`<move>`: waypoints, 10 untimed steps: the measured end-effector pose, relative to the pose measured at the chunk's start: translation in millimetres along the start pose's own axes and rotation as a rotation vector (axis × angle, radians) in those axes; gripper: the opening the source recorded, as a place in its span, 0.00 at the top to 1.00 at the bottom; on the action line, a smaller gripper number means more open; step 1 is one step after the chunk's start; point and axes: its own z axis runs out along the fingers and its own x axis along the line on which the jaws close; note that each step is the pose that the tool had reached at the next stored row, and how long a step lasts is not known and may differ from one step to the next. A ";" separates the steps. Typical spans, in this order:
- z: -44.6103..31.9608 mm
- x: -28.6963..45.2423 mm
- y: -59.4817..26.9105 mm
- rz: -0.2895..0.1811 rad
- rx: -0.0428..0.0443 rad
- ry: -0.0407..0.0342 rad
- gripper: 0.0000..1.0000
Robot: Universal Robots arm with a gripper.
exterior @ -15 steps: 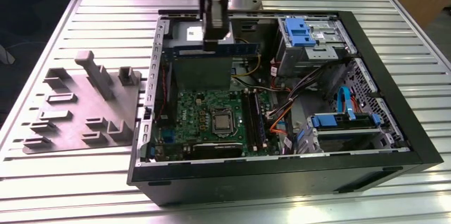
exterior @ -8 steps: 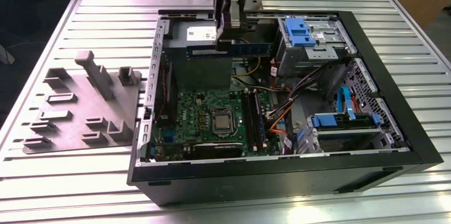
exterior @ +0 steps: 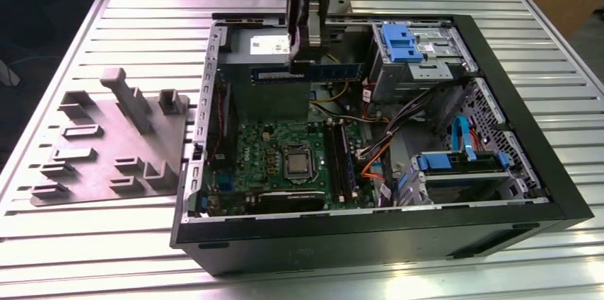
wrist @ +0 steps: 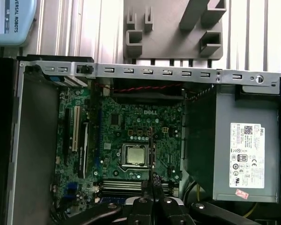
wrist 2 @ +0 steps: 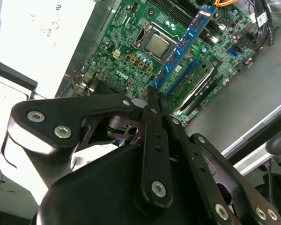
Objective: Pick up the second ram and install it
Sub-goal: 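Pick up the second ram and move it above second insertion slot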
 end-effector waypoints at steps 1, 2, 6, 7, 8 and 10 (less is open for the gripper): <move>1.8 0.0 -0.1 0.000 0.0000 0.0000 0.88; 3.7 0.1 -0.2 0.000 0.0000 0.0000 0.88; 10.9 0.7 -0.7 0.000 0.0000 0.0000 0.88; 12.6 1.0 -0.8 0.000 0.0000 0.0000 0.88; 14.6 1.4 -0.9 0.000 0.0000 0.0000 0.88; 18.2 2.0 -1.1 0.001 0.0001 -0.0001 0.88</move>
